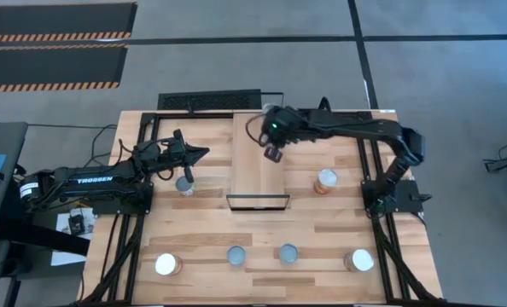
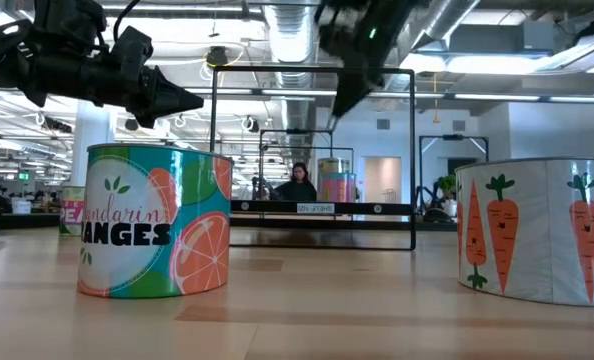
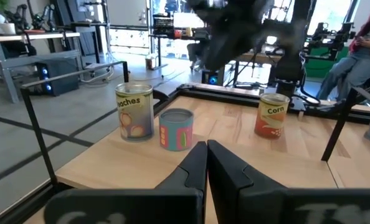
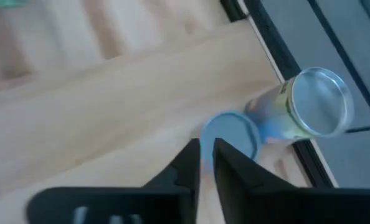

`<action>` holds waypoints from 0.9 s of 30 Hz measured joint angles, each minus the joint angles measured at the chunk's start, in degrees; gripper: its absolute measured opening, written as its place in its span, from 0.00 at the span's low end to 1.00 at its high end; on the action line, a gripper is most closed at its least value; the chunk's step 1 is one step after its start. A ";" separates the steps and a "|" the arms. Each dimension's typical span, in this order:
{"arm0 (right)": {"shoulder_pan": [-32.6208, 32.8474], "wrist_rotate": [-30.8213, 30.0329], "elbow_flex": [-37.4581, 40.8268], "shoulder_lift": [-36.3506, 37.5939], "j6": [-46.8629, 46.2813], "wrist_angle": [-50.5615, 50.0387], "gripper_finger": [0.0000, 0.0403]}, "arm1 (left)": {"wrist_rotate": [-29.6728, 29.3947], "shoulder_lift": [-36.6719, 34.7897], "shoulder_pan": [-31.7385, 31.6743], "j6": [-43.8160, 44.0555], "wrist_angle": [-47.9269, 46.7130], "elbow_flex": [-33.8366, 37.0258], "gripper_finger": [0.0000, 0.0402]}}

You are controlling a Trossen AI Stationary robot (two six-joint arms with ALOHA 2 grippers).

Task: Pick and place cans onto a shelf
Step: Put the mandarin oranges can on the shelf

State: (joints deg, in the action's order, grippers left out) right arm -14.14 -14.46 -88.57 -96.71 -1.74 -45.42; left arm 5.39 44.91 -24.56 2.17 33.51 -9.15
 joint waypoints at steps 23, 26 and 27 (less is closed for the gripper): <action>36.07 2.38 30.59 10.98 -5.42 41.91 0.01 | 13.92 0.00 3.52 -4.11 -11.53 -3.83 0.00; 36.09 2.52 38.07 12.91 -5.74 51.86 0.01 | 7.48 0.00 7.58 -5.05 -19.54 -7.19 0.00; 36.09 2.54 40.68 14.02 -5.55 54.41 0.01 | 5.17 0.00 9.08 -5.04 -21.69 -8.12 0.00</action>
State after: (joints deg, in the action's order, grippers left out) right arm 21.96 -11.92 -47.89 -82.68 -7.29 8.99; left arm 10.57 44.91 -15.48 -2.86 11.82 -17.26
